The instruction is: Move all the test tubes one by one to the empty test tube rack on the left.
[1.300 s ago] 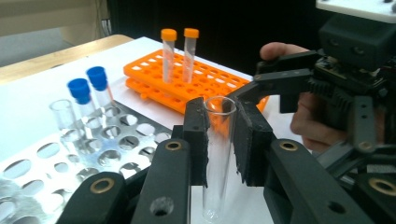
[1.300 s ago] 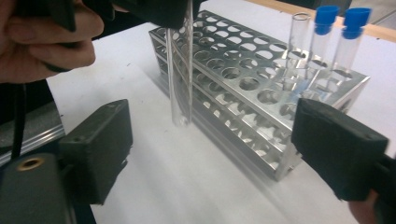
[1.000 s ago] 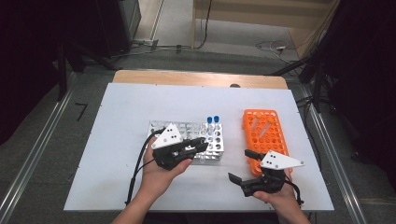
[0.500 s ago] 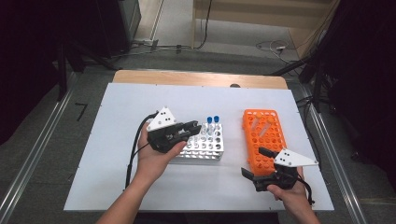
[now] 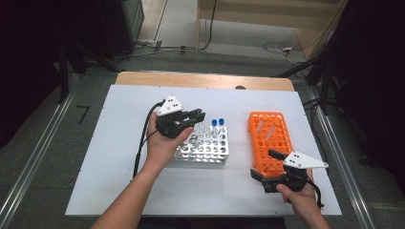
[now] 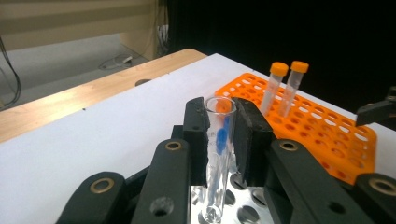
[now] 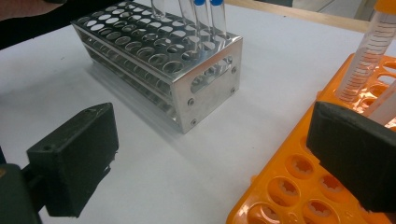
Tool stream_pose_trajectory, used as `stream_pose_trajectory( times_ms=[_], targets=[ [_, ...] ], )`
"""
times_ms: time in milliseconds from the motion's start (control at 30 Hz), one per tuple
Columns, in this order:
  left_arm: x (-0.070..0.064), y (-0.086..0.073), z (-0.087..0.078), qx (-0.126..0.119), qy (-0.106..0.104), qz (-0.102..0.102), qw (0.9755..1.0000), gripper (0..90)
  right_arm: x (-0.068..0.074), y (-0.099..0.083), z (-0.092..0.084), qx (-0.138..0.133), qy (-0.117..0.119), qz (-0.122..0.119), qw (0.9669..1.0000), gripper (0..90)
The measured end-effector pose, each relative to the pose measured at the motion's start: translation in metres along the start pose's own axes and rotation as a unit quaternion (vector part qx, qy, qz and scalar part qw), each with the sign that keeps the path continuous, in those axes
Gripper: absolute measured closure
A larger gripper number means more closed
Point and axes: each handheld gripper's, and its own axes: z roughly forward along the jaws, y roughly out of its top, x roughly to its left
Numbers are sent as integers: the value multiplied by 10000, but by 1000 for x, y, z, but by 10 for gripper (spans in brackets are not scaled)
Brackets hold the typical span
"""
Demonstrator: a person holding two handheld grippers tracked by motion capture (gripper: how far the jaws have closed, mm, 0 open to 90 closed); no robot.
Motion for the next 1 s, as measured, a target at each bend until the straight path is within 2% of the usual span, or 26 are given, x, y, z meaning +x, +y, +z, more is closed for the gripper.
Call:
stream_pose_trajectory(
  times_ms=[167, 400, 667, 833, 1000],
  targets=[
    [3, -1, 7, -10, 135, 1, 9999, 764, -3, -2, 1, 12, -26, 27, 10000, 10],
    [7, -4, 15, -42, 215, -35, 9998, 764, -5, -3, 1, 4, -24, 56, 10000, 10],
    [5, -9, 23, 63, 245, 13, 9997, 763, -7, -4, 1, 22, -39, 76, 10000, 10],
    [6, -14, 27, 172, 246, -79, 9995, 762, -7, -5, 2, 30, -38, 61, 10000, 10],
    [6, -16, 28, 293, 285, -58, 9991, 761, -7, -5, 2, 39, -53, 66, 10000, 11]
  ],
)
